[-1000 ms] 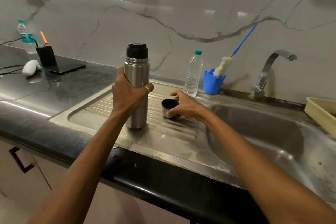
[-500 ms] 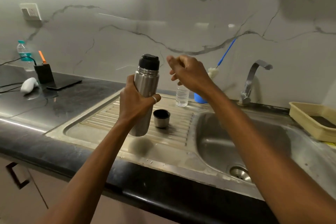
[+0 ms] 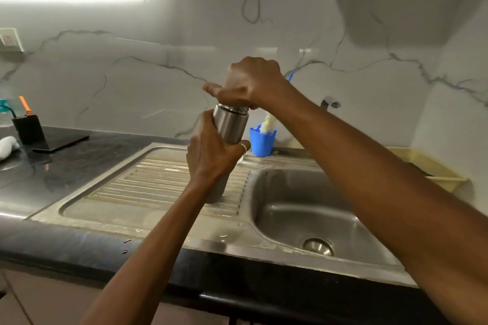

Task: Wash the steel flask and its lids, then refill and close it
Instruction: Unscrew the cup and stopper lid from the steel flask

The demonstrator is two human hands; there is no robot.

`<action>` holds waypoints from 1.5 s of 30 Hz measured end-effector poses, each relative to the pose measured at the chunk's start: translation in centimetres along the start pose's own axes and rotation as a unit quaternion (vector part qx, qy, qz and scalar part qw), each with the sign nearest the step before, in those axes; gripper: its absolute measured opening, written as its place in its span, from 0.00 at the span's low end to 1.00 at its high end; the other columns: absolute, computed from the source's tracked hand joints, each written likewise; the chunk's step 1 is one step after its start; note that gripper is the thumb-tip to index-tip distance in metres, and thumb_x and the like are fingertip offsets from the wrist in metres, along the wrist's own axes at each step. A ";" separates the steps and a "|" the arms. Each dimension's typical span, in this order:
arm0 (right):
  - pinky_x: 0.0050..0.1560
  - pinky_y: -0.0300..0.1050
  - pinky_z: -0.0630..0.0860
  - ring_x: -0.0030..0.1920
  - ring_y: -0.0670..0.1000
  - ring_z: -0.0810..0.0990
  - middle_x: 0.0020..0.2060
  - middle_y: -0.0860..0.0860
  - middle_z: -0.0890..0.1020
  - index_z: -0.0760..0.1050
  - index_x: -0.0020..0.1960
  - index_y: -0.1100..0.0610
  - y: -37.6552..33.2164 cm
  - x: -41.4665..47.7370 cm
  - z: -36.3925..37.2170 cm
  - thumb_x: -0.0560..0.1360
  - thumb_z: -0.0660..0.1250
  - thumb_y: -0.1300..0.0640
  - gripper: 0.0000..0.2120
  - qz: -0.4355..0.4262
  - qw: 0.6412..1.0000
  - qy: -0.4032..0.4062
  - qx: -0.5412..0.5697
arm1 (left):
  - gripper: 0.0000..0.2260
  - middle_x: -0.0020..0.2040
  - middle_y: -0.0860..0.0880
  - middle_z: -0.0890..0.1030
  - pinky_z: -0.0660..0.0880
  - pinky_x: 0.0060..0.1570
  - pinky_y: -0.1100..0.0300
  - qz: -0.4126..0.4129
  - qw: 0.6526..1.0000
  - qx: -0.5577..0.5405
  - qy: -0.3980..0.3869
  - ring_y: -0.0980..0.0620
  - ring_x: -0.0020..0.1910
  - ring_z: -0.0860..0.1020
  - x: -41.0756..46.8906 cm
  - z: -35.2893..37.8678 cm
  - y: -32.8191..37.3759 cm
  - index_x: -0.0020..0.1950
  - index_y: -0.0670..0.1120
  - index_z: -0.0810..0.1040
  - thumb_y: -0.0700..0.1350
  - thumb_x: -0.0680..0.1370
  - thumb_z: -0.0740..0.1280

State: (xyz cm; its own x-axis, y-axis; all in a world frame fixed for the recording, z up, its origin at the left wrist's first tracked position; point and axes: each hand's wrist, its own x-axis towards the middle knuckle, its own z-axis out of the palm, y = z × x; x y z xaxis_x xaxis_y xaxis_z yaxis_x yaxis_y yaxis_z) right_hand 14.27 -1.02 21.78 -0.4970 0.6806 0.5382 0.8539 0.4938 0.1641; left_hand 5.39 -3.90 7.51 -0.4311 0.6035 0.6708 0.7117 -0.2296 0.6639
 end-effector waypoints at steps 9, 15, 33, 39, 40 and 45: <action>0.37 0.45 0.63 0.37 0.55 0.74 0.29 0.49 0.73 0.70 0.30 0.55 3.3 -0.6 1.0 0.76 0.60 0.42 0.22 -0.064 0.992 0.079 0.070 | 0.26 0.43 0.58 0.75 0.71 0.36 0.64 0.016 0.995 -0.066 -0.079 0.58 0.39 0.76 0.1 -0.1 0.9 0.56 0.53 0.68 0.50 0.66 0.79; 0.47 0.49 0.77 0.44 0.50 0.80 0.42 0.48 0.83 0.83 0.49 0.52 5.2 -0.7 0.6 0.78 0.60 0.37 0.22 -0.162 0.971 0.034 0.171 | 0.26 0.45 0.55 0.76 0.71 0.36 0.68 0.018 0.988 -0.099 -0.117 0.56 0.40 0.77 0.1 -0.1 1.2 0.59 0.52 0.69 0.46 0.68 0.80; 0.47 0.37 0.80 0.51 0.48 0.83 0.54 0.50 0.81 0.77 0.63 0.54 6.3 -0.3 -3.4 0.78 0.71 0.54 0.15 -0.110 0.907 -0.251 0.319 | 0.31 0.50 0.50 0.74 0.64 0.34 0.73 0.034 0.996 -0.020 -0.084 0.59 0.37 0.72 0.6 -0.2 1.6 0.65 0.46 0.68 0.50 0.69 0.79; 0.42 0.43 0.83 0.38 0.50 0.87 0.45 0.55 0.84 0.78 0.53 0.57 4.8 -0.2 -3.9 0.75 0.62 0.30 0.30 0.008 0.959 -0.221 0.175 | 0.31 0.50 0.50 0.75 0.66 0.30 0.74 0.040 0.995 -0.021 -0.085 0.59 0.37 0.72 0.7 -0.2 1.9 0.66 0.45 0.68 0.50 0.69 0.79; 0.39 0.44 0.83 0.34 0.50 0.86 0.41 0.55 0.84 0.77 0.48 0.58 4.5 -0.2 -3.9 0.75 0.59 0.27 0.33 0.022 0.970 -0.203 0.134 | 0.31 0.50 0.51 0.74 0.64 0.32 0.74 0.042 0.995 -0.018 -0.087 0.59 0.37 0.72 0.7 -0.1 2.0 0.67 0.46 0.68 0.50 0.69 0.79; 0.40 0.40 0.82 0.41 0.50 0.86 0.45 0.54 0.84 0.79 0.53 0.59 5.1 0.0 -3.9 0.77 0.66 0.36 0.24 -0.019 0.963 -0.201 0.176 | 0.31 0.50 0.50 0.75 0.64 0.34 0.72 0.039 0.995 -0.020 -0.087 0.58 0.37 0.73 0.8 -0.2 1.9 0.66 0.46 0.69 0.50 0.69 0.79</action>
State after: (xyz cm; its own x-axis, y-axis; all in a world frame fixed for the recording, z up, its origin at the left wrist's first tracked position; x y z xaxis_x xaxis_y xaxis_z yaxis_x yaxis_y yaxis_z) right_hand 19.19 -0.63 25.88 -0.6073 0.7779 0.1615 0.7635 0.6277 -0.1521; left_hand 6.30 -4.02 9.35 -0.2704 0.7053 0.6553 0.7153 -0.3084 0.6271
